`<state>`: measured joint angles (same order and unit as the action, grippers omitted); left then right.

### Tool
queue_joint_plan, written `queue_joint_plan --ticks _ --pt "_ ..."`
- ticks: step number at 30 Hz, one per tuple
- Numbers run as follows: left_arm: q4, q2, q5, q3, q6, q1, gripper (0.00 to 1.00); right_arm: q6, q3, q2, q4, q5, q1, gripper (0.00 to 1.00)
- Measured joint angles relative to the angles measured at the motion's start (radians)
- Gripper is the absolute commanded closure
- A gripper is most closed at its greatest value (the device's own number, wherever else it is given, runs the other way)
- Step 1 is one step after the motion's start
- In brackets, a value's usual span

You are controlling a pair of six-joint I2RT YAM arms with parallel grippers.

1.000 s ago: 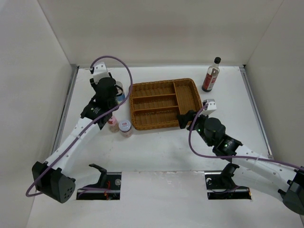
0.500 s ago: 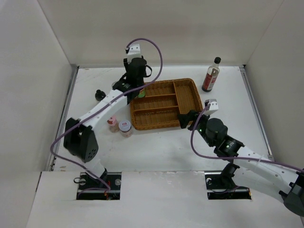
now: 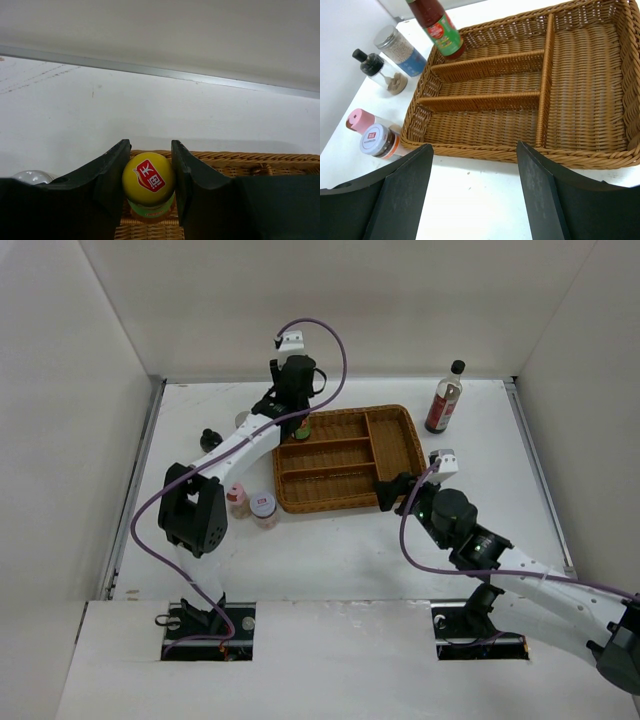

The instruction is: Organize the condiment bottles

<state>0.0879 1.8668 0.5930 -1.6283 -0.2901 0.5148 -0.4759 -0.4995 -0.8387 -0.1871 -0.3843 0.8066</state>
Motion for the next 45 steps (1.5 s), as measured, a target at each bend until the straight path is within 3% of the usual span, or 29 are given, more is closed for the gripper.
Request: queue_joint_plan --ticks 15,45 --pt "-0.177 -0.027 0.006 0.128 -0.006 -0.021 0.86 0.000 0.000 -0.020 0.000 0.000 0.000 0.26" --pt "-0.099 -0.098 -0.018 0.136 0.006 -0.017 0.86 0.000 0.000 -0.040 0.000 0.000 -0.001 0.26"
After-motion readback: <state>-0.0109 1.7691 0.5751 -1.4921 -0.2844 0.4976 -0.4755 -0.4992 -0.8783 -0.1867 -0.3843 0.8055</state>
